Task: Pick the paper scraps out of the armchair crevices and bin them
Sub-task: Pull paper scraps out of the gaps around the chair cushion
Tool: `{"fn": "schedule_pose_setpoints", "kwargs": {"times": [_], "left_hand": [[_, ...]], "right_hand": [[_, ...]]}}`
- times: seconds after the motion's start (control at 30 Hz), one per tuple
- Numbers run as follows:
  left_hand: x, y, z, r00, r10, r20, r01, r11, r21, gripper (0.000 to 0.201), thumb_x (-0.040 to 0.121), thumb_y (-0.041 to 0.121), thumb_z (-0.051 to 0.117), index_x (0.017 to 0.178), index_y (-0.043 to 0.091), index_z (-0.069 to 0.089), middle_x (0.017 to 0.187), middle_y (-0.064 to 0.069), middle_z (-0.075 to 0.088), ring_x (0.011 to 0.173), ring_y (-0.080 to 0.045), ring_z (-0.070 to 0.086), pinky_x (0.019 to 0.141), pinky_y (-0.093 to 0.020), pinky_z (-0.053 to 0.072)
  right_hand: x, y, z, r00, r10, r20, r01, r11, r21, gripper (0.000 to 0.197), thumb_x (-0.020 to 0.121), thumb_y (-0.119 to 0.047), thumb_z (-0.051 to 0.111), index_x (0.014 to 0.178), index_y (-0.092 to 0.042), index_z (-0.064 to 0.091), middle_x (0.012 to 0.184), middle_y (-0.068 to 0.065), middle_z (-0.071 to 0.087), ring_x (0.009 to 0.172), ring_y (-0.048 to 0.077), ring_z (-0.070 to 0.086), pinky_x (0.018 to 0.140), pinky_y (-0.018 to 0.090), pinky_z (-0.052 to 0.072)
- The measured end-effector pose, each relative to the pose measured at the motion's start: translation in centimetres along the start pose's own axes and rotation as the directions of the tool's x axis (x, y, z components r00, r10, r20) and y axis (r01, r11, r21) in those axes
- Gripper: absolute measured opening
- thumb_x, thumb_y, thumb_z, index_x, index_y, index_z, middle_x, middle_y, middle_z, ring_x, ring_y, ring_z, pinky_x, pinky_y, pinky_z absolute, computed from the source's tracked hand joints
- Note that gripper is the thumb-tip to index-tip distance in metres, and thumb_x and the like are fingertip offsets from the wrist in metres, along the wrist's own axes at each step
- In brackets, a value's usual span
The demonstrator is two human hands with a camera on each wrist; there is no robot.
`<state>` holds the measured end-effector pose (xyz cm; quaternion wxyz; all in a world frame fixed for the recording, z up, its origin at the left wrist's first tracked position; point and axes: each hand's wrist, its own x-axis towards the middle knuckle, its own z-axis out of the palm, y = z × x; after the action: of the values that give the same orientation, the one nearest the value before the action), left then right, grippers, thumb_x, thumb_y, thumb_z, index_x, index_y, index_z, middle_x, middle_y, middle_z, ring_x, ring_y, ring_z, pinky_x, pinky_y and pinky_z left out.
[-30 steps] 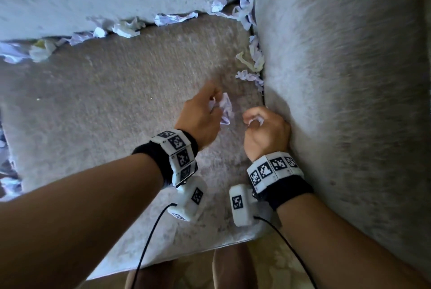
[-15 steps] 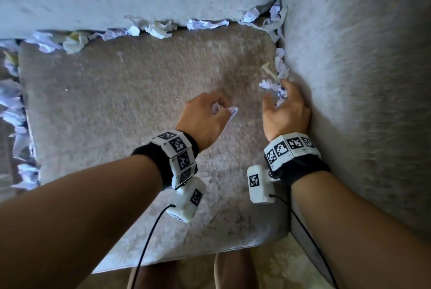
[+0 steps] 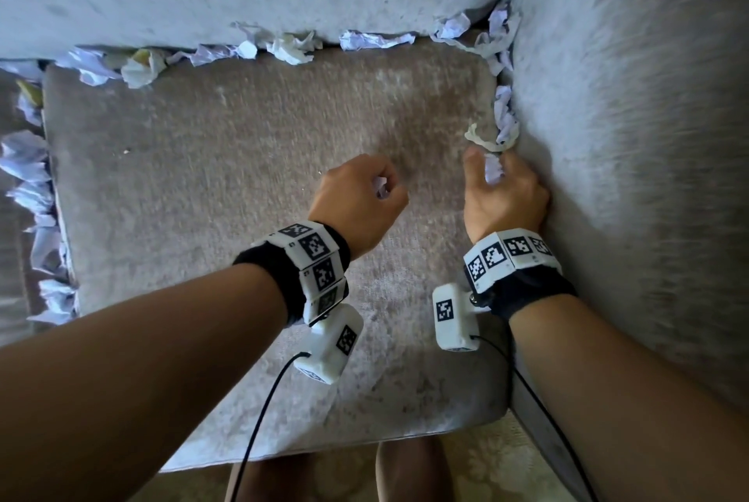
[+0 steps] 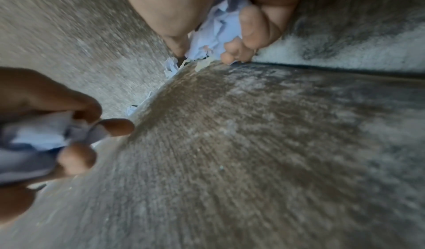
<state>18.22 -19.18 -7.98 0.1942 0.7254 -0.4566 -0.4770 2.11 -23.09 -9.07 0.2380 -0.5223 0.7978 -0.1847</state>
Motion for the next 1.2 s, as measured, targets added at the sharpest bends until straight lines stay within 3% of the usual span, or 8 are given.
{"fn": "schedule_pose_setpoints", "kwargs": {"times": [0.17,0.3,0.4,0.5,0.6,0.73,0.97,1.2], "left_hand": [[1.0,1.4,1.4,0.999,0.026,0.021,-0.027,1.000,0.015,0.008,0.084,0.018,0.058,0.084,0.026,0.059,0.074,0.008,0.063,0.070,-0.014,0.064,0.066,-0.037,0.057],[2.0,3.0,3.1,0.996,0.059,0.060,-0.063,0.995,0.076,0.028,0.083,0.022,0.057,0.109,0.033,0.062,0.075,0.014,0.058,0.069,-0.014,0.058,0.066,-0.029,0.051],[3.0,4.5,4.6,0.992,0.087,0.086,-0.098,0.987,0.130,0.033,0.085,0.030,0.060,0.117,0.035,0.064,0.084,0.010,0.061,0.080,-0.016,0.061,0.073,-0.031,0.053],[3.9,6.0,6.2,0.986,0.131,0.099,-0.148,0.970,0.194,0.039,0.085,0.034,0.063,0.123,0.038,0.062,0.091,0.006,0.064,0.088,-0.018,0.062,0.077,-0.030,0.051],[5.1,6.8,7.7,0.984,0.155,0.092,-0.176,0.935,0.306,0.042,0.084,0.040,0.060,0.126,0.043,0.058,0.112,0.003,0.069,0.103,-0.024,0.063,0.080,-0.031,0.049],[6.3,7.7,8.7,0.990,0.124,0.068,-0.141,0.875,0.464,0.036,0.084,0.053,0.052,0.119,0.046,0.056,0.114,0.004,0.067,0.103,-0.033,0.063,0.079,-0.038,0.050],[7.0,8.8,9.1,0.994,0.092,0.066,-0.114,0.810,0.575,0.017,0.086,0.041,0.053,0.095,0.033,0.065,0.106,-0.003,0.065,0.095,-0.037,0.063,0.068,-0.033,0.041],[6.3,6.9,8.4,0.981,0.184,0.066,-0.194,0.871,0.452,0.020,0.084,0.048,0.042,0.082,0.031,0.050,0.093,0.004,0.058,0.086,-0.028,0.056,0.067,-0.031,0.034]], "right_hand": [[-1.4,1.4,-0.5,1.000,0.007,-0.023,-0.007,1.000,0.028,0.038,0.080,-0.037,0.068,0.056,-0.015,0.049,0.063,0.013,0.063,0.058,0.033,0.056,0.052,0.029,0.041],[-2.7,2.2,-1.9,0.994,0.090,0.054,-0.093,0.995,0.047,0.018,0.076,-0.025,0.070,0.077,-0.012,0.058,0.071,0.009,0.067,0.065,0.032,0.060,0.058,0.030,0.044],[-3.2,2.9,-2.5,0.992,0.095,0.083,-0.102,0.992,0.077,0.017,0.078,-0.018,0.067,0.095,-0.015,0.065,0.084,0.008,0.071,0.076,0.029,0.064,0.063,0.022,0.040],[-3.4,3.6,-2.6,0.996,0.065,0.060,-0.071,0.991,0.112,0.010,0.080,-0.014,0.066,0.090,-0.014,0.070,0.082,0.010,0.072,0.077,0.029,0.064,0.061,0.016,0.032],[-3.5,4.2,-2.3,0.998,0.051,0.029,-0.054,0.991,0.120,0.006,0.083,-0.017,0.065,0.083,-0.015,0.070,0.079,0.008,0.071,0.076,0.028,0.065,0.063,0.021,0.040],[-3.6,4.5,-2.1,0.999,0.035,-0.010,-0.033,0.985,0.167,0.012,0.084,-0.028,0.067,0.077,-0.018,0.065,0.073,0.005,0.069,0.069,0.028,0.065,0.060,0.030,0.049],[-3.5,5.0,-2.2,0.994,0.056,0.089,-0.069,0.987,0.144,0.021,0.084,-0.039,0.067,0.079,-0.020,0.061,0.075,0.001,0.067,0.071,0.021,0.062,0.061,0.025,0.043],[-3.2,4.1,-2.9,0.986,0.090,0.137,-0.108,0.986,0.130,0.009,0.076,-0.017,0.069,0.073,-0.018,0.060,0.067,-0.005,0.060,0.061,0.016,0.054,0.057,0.022,0.039]]}}
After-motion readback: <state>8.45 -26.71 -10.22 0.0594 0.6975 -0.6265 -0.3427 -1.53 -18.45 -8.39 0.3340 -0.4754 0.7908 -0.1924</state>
